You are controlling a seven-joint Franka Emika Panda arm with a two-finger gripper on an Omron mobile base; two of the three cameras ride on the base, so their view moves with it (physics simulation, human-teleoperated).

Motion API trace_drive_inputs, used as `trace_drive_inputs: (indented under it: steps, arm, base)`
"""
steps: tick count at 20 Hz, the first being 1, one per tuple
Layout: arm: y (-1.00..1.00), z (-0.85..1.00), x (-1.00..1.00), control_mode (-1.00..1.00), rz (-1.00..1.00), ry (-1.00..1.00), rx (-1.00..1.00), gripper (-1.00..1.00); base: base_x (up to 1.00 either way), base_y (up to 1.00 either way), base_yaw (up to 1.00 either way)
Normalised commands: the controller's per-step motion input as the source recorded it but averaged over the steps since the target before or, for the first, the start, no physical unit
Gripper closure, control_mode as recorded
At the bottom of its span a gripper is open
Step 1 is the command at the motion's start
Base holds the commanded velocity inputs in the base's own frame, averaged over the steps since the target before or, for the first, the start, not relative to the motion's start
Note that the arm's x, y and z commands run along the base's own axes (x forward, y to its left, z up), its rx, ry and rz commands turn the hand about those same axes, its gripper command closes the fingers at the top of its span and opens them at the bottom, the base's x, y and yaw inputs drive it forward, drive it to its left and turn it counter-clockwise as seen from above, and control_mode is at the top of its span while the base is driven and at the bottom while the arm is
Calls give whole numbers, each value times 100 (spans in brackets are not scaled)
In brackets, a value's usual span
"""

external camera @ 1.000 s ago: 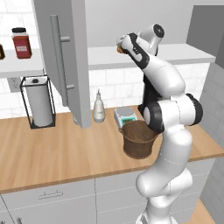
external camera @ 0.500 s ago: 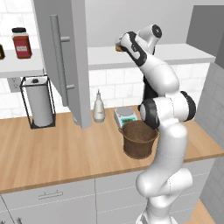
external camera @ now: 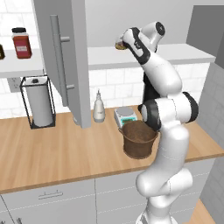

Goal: Open the cabinet, pick up the bread from the cabinet and place it in the basket. Then move the basket to the dining counter.

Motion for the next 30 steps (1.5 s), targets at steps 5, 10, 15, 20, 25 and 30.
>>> trace_drive_inputs:
  steps: [5,10,15,20,25,30]
  arm:
    - [-6,0,-100,-100,4,-16,0,100]
    - [0,1,-100,-100,0,-9,0,100]
    - [0,34,-100,-100,-3,-1,0,100]
    - [-2,25,-100,-100,-5,2,1,100]
    - [-2,0,-100,-100,-10,16,0,100]
    - [-5,0,-100,-100,-14,39,3,100]
  base:
    - [0,0,0]
    - [0,0,0]
    - [0,0,0]
    - [0,0,0]
    - [0,0,0]
    - [0,0,0]
